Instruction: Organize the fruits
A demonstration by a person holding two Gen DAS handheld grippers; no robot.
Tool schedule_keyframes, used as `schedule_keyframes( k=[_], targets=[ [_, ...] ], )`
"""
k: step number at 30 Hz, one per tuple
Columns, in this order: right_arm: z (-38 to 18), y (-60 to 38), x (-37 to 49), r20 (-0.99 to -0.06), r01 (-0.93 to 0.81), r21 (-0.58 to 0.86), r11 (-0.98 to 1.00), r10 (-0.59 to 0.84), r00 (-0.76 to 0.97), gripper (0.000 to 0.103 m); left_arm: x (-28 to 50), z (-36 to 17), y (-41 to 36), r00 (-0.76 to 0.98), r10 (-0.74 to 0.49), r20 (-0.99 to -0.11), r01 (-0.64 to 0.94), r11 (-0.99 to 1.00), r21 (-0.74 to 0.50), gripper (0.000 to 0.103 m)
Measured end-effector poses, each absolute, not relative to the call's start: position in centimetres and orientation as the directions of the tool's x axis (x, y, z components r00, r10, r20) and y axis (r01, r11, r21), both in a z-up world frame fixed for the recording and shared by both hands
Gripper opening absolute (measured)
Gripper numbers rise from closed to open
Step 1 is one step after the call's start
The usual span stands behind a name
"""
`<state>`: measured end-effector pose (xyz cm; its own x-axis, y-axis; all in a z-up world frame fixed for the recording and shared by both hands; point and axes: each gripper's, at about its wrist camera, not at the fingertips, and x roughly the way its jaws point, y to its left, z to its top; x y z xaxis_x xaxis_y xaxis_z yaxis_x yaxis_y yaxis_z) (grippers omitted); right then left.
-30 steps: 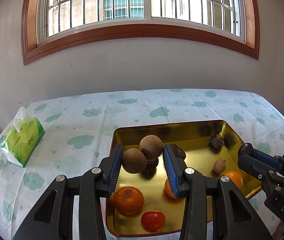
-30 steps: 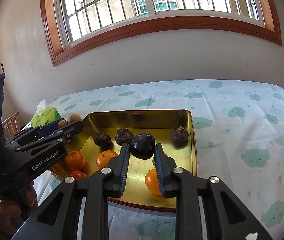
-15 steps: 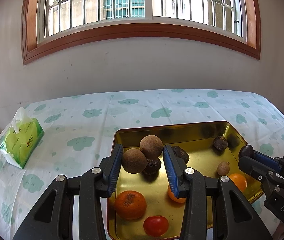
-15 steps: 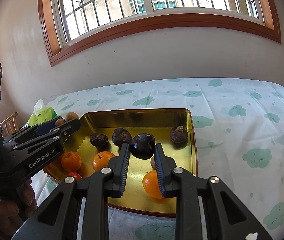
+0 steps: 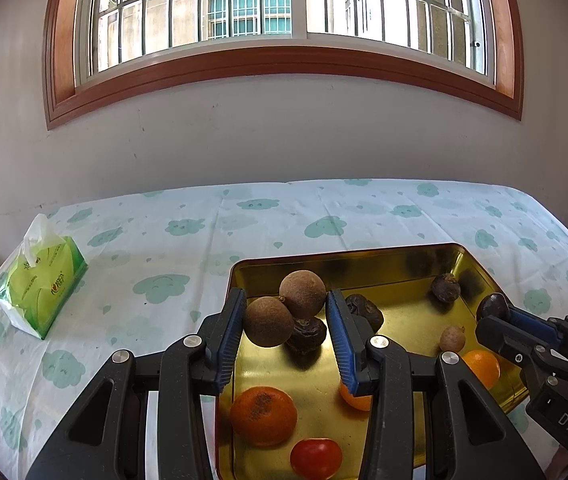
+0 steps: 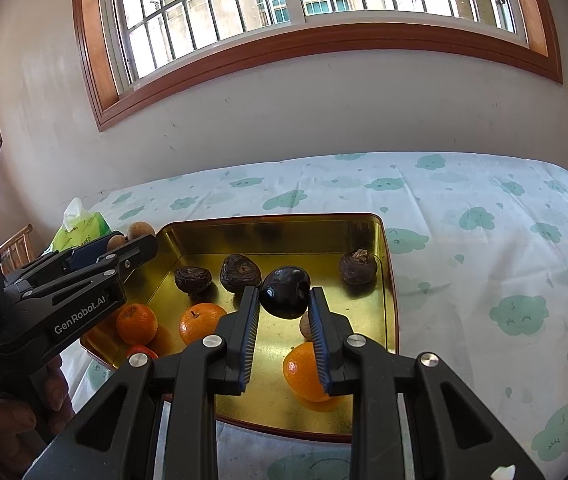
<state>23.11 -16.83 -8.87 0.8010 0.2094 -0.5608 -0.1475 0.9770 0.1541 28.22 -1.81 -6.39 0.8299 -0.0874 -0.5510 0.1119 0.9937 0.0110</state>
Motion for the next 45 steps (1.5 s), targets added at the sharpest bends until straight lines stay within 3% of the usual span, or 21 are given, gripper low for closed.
schedule_keyframes(
  k=[18,19,21,29,45],
  targets=[
    [-9.5,-16.7,23.7,-0.564,-0.138,0.154,0.978,0.202,0.801,0.025,28.6,-6.8,-1.9,0.836,-0.079,-0.543,0.108,0.994,0.021,0.043],
    [-9.5,-16.7,23.7,-0.562,-0.135,0.157,0.978,0.201,0.803,0.025,28.7,-6.8,-1.9,0.836,-0.080,-0.543,0.108,0.994,0.020,0.044],
    [-9.5,-16.8,23.6,-0.552,-0.129,0.159,0.979,0.196,0.810,0.025,28.7,-6.9,-1.9,0.838,-0.080,-0.539,0.106,0.994,0.018,0.056],
    [-9.6,-16.7,23.5,-0.540,-0.125,0.157,0.980,0.191,0.820,0.030,27.9,-6.8,-1.9,0.862,-0.055,-0.504,0.084,0.996,0.036,0.078],
    [-8.6,-16.2,22.3,-0.525,-0.133,0.155,0.979,0.196,0.828,0.034,26.4,-5.9,-1.3,0.864,-0.039,-0.502,0.061,0.998,0.027,0.081]
  ],
)
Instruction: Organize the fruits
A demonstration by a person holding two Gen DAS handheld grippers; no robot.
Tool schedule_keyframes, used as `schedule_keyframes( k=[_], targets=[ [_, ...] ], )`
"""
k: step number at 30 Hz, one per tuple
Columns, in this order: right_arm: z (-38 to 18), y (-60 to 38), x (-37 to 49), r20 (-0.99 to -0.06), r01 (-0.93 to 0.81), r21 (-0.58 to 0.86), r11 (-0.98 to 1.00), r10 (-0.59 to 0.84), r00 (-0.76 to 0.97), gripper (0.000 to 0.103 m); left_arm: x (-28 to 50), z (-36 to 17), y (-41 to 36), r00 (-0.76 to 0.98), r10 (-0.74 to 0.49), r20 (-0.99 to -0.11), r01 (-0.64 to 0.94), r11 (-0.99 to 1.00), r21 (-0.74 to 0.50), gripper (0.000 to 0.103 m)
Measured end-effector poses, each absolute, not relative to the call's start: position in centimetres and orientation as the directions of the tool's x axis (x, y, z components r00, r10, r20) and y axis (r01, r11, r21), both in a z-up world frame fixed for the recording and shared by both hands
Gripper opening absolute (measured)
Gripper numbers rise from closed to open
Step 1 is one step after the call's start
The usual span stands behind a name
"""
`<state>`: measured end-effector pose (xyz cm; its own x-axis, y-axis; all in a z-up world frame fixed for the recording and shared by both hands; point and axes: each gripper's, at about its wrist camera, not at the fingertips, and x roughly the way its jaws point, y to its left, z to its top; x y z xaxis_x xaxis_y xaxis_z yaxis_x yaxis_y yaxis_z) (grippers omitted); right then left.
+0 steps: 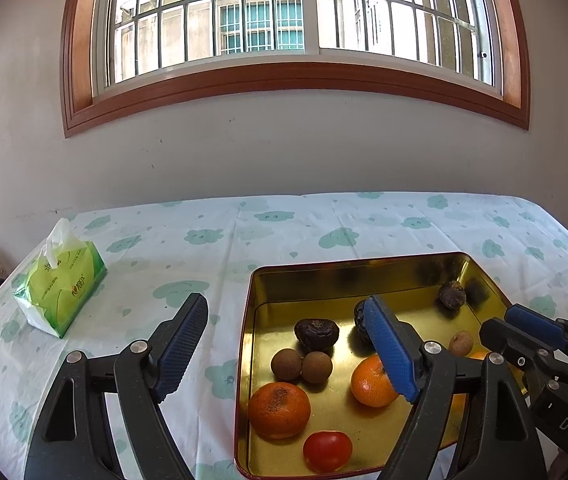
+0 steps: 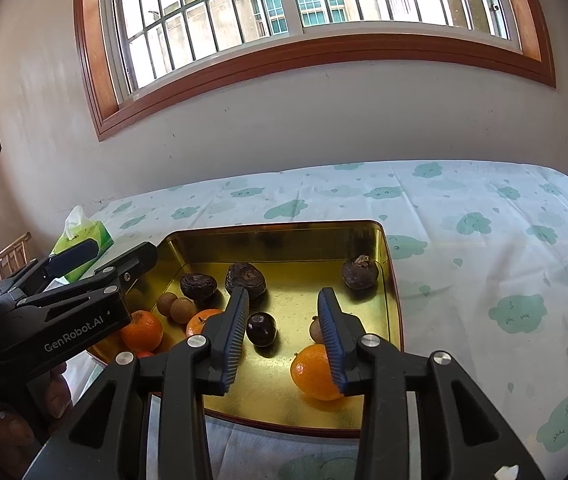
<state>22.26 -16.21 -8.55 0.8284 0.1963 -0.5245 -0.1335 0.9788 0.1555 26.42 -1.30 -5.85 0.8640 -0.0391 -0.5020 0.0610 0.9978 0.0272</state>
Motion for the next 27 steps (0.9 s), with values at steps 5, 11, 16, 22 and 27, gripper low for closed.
schedule_keyframes(
  k=[5,11,16,22,27],
  targets=[
    [-7.7,-15.9,21.1,-0.516,-0.149,0.146,0.978,0.204,0.832,0.035,25.0,-5.0,-1.3,0.868,-0.029,-0.496,0.059,0.997,0.047,0.081],
    [-6.3,-15.5,19.0,-0.497,-0.165,0.137,0.977,0.211,0.842,0.035,22.5,-3.6,-0.8,0.869,-0.021,-0.494,0.047,0.998,0.042,0.085],
    [-5.3,-15.2,16.5,-0.484,-0.180,0.125,0.976,0.218,0.848,0.035,19.5,-2.3,-0.2,0.882,0.000,-0.472,0.019,0.999,0.035,0.096],
    [-4.3,-14.6,13.3,-0.470,-0.198,0.108,0.974,0.226,0.853,0.035,15.5,-1.0,0.2,0.883,-0.007,-0.469,0.020,1.000,0.021,0.103],
    [-3.1,-14.3,11.0,-0.451,-0.213,0.093,0.973,0.232,0.862,0.035,12.3,0.2,0.2,0.886,-0.034,-0.463,0.040,0.999,0.004,0.103]
  ],
)
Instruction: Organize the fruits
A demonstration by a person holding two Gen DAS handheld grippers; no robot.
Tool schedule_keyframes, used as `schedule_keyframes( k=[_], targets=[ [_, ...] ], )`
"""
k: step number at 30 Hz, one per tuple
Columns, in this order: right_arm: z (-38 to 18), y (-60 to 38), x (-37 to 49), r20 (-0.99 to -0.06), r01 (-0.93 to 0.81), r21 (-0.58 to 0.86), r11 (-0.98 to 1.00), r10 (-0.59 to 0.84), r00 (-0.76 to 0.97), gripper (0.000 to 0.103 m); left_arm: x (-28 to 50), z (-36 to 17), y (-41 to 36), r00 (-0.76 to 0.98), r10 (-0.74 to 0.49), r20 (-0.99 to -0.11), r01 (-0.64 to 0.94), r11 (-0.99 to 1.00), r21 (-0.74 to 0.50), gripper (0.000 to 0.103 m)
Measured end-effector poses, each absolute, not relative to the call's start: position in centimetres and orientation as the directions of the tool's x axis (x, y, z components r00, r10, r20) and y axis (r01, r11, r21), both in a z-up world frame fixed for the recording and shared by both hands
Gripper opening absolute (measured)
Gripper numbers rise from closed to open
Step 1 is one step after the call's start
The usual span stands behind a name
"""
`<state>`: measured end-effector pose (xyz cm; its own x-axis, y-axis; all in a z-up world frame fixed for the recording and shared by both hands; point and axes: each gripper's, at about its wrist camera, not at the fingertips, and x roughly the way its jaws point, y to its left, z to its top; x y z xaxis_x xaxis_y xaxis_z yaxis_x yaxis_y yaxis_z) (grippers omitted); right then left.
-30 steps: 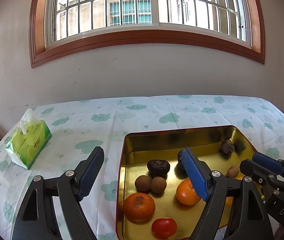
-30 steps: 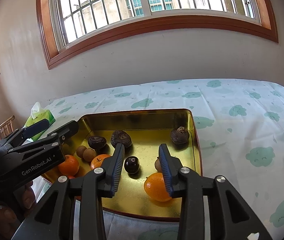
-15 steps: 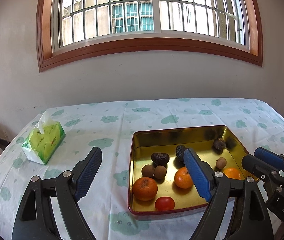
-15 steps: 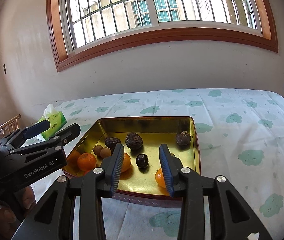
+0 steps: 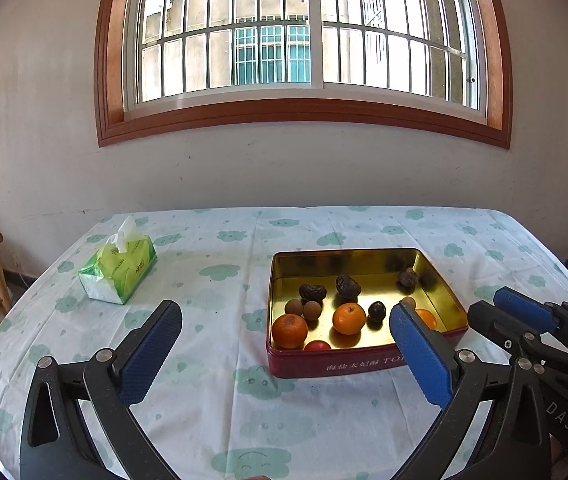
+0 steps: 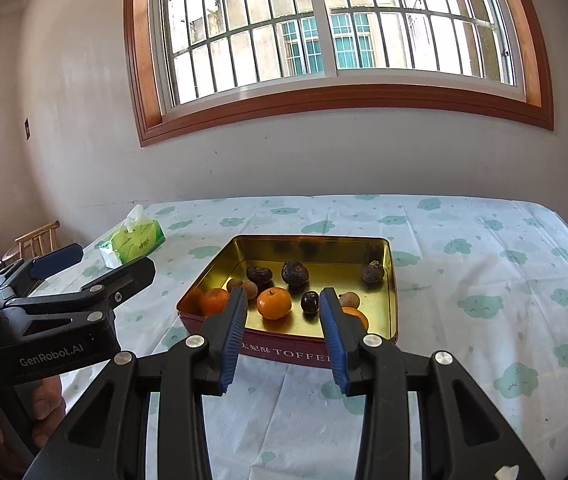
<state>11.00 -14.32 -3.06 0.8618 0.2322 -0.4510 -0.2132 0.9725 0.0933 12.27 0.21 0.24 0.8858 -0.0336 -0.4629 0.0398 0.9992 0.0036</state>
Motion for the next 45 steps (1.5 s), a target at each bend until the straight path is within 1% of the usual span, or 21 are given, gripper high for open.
schedule_keyframes(
  k=[1,3,8,13,15,17,23,29,32,37,45],
  targets=[
    [-2.8,-14.2,10.5,-0.446,-0.215,0.087,0.973,0.231,0.865,0.036,11.7,0.5,0.2,0.887,-0.034,-0.460,0.037,0.999,-0.001,0.103],
    [-2.3,-14.0,9.4,-0.433,-0.218,0.077,0.973,0.230,0.872,0.043,10.6,0.9,0.4,0.890,-0.032,-0.455,0.033,0.999,-0.006,0.103],
    [-1.6,-13.5,6.6,-0.408,-0.217,0.066,0.974,0.225,0.885,0.045,8.2,1.6,0.5,0.898,-0.012,-0.440,0.014,1.000,0.001,0.103],
    [-1.0,-13.2,4.4,-0.381,-0.207,0.058,0.977,0.213,0.900,0.049,6.1,2.3,0.3,0.909,0.004,-0.416,0.003,1.000,0.017,0.103],
    [-0.7,-13.1,3.6,-0.367,-0.203,0.055,0.978,0.209,0.906,0.053,5.3,2.6,0.3,0.914,0.011,-0.405,-0.001,1.000,0.026,0.103],
    [-0.3,-12.9,3.0,-0.355,-0.203,0.051,0.978,0.208,0.911,0.053,4.7,3.0,0.4,0.918,0.011,-0.396,-0.001,1.000,0.027,0.103],
    [1.1,-12.8,1.0,-0.307,-0.184,0.040,0.982,0.187,0.933,0.065,2.8,4.2,0.8,0.931,0.014,-0.364,-0.013,1.000,0.005,0.103],
    [2.0,-12.7,-0.7,-0.276,-0.169,0.027,0.985,0.170,0.946,0.070,1.4,5.0,0.9,0.939,0.021,-0.342,-0.021,1.000,0.005,0.103],
    [2.3,-12.6,-1.4,-0.264,-0.158,0.021,0.987,0.158,0.952,0.075,0.7,5.2,1.0,0.943,0.026,-0.332,-0.025,1.000,0.006,0.103],
    [2.6,-12.3,-1.8,-0.254,-0.160,0.016,0.987,0.159,0.954,0.077,0.3,5.1,1.2,0.945,0.036,-0.324,-0.033,0.999,0.016,0.103],
    [1.8,-12.1,-1.2,-0.277,-0.163,0.015,0.987,0.161,0.947,0.077,0.7,4.3,1.8,0.938,0.045,-0.343,-0.046,0.999,0.006,0.103]
  ],
)
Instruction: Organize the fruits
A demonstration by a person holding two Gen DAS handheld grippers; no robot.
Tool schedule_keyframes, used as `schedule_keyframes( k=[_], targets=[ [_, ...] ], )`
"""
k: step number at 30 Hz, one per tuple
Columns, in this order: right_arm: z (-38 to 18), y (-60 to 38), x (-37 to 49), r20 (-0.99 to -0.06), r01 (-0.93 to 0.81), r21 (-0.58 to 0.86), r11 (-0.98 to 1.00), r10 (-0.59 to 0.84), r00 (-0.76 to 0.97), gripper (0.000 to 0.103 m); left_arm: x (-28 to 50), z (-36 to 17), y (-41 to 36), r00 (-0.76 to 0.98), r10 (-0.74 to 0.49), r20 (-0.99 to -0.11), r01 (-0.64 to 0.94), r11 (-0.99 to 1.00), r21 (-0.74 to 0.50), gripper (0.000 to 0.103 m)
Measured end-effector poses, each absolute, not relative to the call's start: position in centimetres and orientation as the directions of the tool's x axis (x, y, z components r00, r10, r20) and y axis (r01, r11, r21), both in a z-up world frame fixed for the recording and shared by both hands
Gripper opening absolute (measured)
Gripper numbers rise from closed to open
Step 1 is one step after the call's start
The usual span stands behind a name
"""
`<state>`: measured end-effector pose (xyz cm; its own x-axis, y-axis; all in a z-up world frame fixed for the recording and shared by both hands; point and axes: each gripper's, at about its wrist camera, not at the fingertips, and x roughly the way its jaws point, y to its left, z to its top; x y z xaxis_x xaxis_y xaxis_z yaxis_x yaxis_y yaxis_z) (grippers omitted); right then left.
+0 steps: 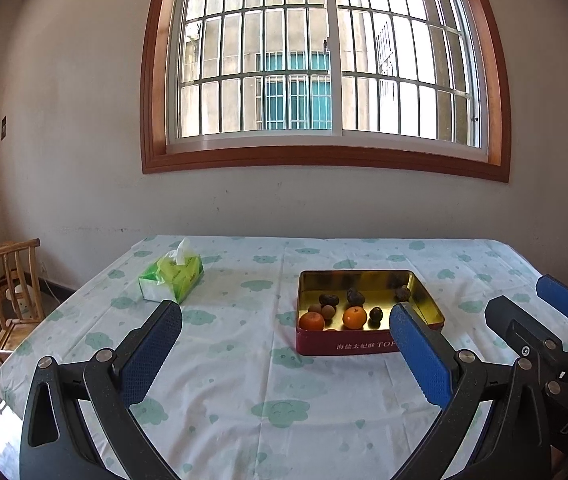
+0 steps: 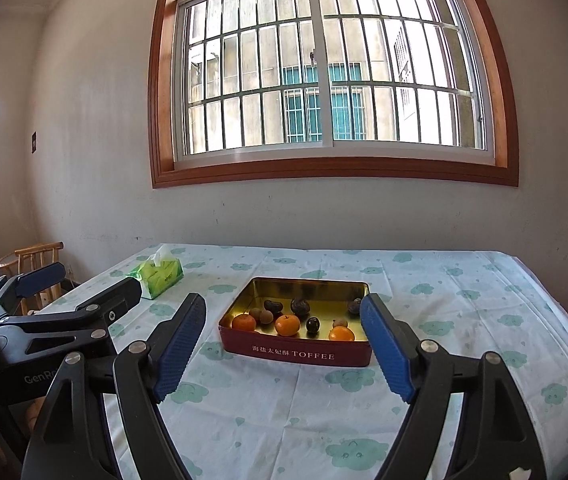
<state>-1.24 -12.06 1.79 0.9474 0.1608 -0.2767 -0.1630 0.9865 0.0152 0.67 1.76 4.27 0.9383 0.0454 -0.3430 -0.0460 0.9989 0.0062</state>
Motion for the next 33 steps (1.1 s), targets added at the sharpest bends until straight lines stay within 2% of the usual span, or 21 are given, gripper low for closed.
schedule_keyframes(
  k=[33],
  targets=[
    [1.3,-11.7,-1.2,-0.303,-0.179,0.015,0.984,0.175,0.937,0.078,0.7,2.9,2.0,0.930,0.057,-0.364,-0.052,0.998,0.023,0.103]
  ],
)
